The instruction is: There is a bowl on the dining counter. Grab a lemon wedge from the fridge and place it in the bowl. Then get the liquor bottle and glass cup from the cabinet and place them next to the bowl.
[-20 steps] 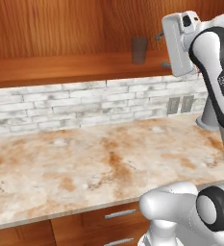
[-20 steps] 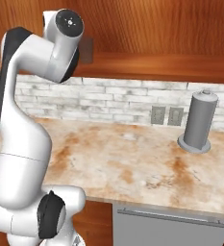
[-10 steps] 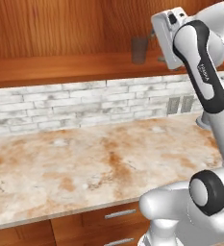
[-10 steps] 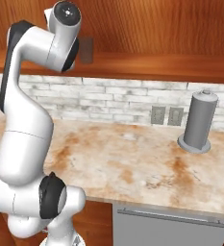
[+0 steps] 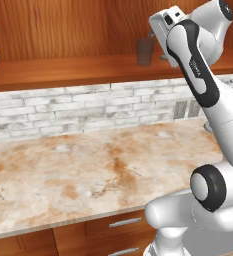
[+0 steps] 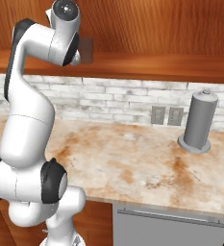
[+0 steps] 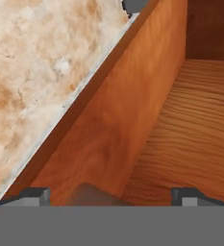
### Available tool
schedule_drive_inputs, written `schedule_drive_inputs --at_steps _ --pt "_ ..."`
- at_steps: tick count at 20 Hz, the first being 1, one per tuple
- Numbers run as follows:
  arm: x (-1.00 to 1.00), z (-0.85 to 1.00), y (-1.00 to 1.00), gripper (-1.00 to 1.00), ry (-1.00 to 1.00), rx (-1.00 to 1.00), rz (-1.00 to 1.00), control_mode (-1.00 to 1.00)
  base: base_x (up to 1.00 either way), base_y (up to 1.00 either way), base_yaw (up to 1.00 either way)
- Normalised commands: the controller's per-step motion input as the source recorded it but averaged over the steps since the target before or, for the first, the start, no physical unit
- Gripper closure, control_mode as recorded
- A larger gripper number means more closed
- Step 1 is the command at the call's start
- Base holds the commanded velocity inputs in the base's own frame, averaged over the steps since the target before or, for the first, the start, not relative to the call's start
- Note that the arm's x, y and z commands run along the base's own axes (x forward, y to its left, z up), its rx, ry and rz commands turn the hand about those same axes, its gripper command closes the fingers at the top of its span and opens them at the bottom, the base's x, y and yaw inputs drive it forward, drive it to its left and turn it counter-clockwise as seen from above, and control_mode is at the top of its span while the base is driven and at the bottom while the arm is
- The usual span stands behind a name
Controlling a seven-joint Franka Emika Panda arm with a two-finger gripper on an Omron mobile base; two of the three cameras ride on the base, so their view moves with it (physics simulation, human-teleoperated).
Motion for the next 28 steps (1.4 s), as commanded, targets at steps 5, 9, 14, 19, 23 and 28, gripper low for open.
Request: schedule_drive_inputs --at_steps 5,9,14,19,23,28 --pt "0.36 0.00 0.00 -1.00 0.00 -0.08 -0.01 -1.00 0.00 0.00 0.00" --pt "0.33 0.00 -0.01 -1.00 0.04 -0.01 0.00 -1.00 0.00 0.00 0.00" --pt "0.30 -0.07 -0.04 -1.00 0.01 -0.01 0.00 -1.00 0.00 0.00 0.00" --pt "0.26 -0.04 -0.12 -1.00 0.00 0.00 0.00 -1.00 0.00 0.00 0.00" --pt "0.19 0.00 -0.15 -1.00 0.00 0.00 0.00 -1.00 0.00 0.00 0.00" --pt "0.01 -0.02 -0.17 -1.00 0.00 0.00 0.00 -1.00 0.00 0.00 0.00"
